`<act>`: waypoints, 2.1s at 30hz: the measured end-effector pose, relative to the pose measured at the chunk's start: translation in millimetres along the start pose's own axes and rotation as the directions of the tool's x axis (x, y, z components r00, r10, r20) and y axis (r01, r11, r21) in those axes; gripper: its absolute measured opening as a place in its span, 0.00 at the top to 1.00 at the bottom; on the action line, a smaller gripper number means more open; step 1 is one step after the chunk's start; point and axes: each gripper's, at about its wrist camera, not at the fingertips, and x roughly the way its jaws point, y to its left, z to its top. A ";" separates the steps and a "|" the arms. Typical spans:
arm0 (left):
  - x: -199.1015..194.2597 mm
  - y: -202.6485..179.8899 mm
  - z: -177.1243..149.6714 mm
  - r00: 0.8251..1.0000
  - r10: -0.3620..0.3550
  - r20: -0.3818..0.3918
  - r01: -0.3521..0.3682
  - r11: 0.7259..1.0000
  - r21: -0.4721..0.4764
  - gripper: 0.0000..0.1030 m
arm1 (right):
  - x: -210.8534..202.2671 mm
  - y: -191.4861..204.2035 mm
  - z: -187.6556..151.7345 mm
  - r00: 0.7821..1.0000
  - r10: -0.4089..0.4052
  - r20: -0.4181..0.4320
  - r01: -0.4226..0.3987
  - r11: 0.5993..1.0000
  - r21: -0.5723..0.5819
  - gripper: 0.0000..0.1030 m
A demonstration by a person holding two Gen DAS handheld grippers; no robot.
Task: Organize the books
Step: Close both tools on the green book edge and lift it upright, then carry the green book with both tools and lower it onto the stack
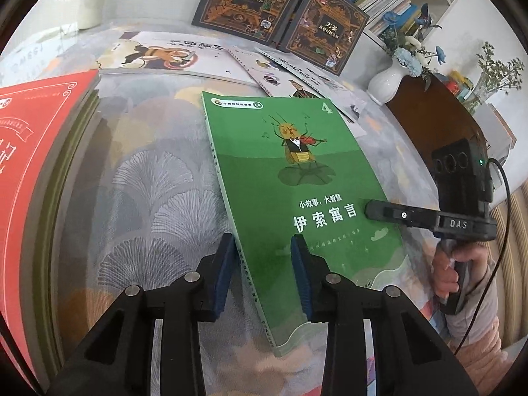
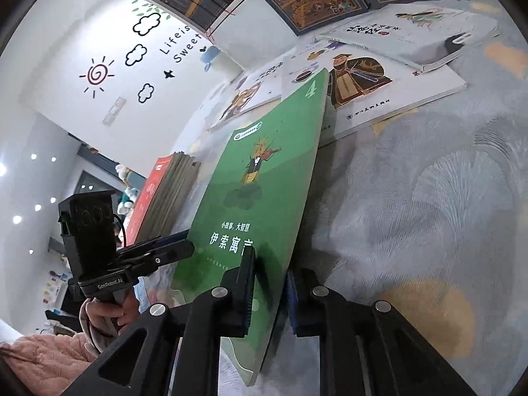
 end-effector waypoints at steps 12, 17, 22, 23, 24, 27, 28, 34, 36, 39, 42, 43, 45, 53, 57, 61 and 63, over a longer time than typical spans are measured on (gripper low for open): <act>-41.1 -3.6 13.4 0.986 -0.137 0.096 0.139 0.990 -0.021 0.70 | -28.9 61.5 -6.7 0.997 -0.041 0.069 0.051 0.987 -0.154 0.84; -62.6 1.5 17.7 0.977 -0.165 0.137 0.169 0.985 -0.024 0.70 | -29.3 82.3 -5.7 0.994 -0.055 0.089 0.071 0.980 -0.185 0.84; -82.5 11.4 21.5 0.970 -0.168 0.175 0.175 0.984 -0.024 0.70 | -28.4 110.9 1.3 0.990 -0.066 0.121 0.093 0.967 -0.237 0.84; -87.9 14.1 22.9 0.968 -0.167 0.188 0.175 0.984 -0.023 0.70 | -27.6 118.2 3.3 0.990 -0.065 0.128 0.095 0.964 -0.247 0.84; -93.1 16.8 24.7 0.965 -0.167 0.200 0.175 0.984 -0.024 0.70 | -27.1 122.1 5.3 0.989 -0.064 0.132 0.097 0.962 -0.255 0.84; -110.7 25.6 29.3 0.960 -0.158 0.233 0.167 0.986 -0.018 0.70 | -23.1 144.8 11.2 0.987 -0.059 0.149 0.101 0.951 -0.292 0.83; -117.7 29.3 30.9 0.959 -0.146 0.244 0.154 0.988 -0.013 0.70 | -20.4 153.2 14.1 0.987 -0.052 0.152 0.097 0.947 -0.305 0.83; -155.9 57.6 38.7 0.955 -0.068 0.288 0.072 0.997 -0.004 0.70 | 7.2 197.5 29.8 0.986 -0.007 0.164 0.065 0.933 -0.354 0.83; -166.2 68.2 40.0 0.957 -0.037 0.289 0.039 0.999 -0.002 0.70 | 20.0 210.8 33.9 0.986 0.005 0.166 0.057 0.930 -0.363 0.83; -178.3 88.3 39.1 0.960 0.011 0.281 -0.008 1.000 -0.011 0.70 | 46.4 230.8 34.5 0.987 0.010 0.159 0.051 0.926 -0.374 0.82; -187.3 111.0 31.8 0.956 0.062 0.286 -0.052 0.998 -0.043 0.70 | 73.1 245.3 31.7 0.991 0.015 0.135 0.037 0.924 -0.380 0.82; -188.9 117.7 28.4 0.955 0.074 0.287 -0.062 0.997 -0.051 0.70 | 81.1 247.7 31.2 0.992 0.018 0.128 0.032 0.925 -0.378 0.82; -190.5 131.5 22.6 0.955 0.091 0.284 -0.071 0.994 -0.079 0.70 | 99.2 253.7 28.4 0.993 0.011 0.116 0.035 0.923 -0.383 0.82; -183.0 172.5 1.3 0.961 0.128 0.247 -0.086 0.981 -0.173 0.70 | 147.8 252.0 13.4 0.999 0.000 0.053 0.018 0.939 -0.343 0.82; -178.2 177.7 -4.7 0.960 0.148 0.239 -0.106 0.978 -0.178 0.69 | 159.0 247.6 10.3 0.999 -0.011 0.036 0.022 0.944 -0.330 0.82; -177.0 178.3 -10.5 0.956 0.160 0.246 -0.115 0.976 -0.185 0.69 | 168.7 239.0 5.8 1.000 -0.010 0.012 0.013 0.951 -0.310 0.81; -176.2 174.4 -12.9 0.952 0.184 0.244 -0.145 0.974 -0.172 0.69 | 170.6 237.7 3.6 1.000 -0.005 0.008 0.007 0.953 -0.304 0.81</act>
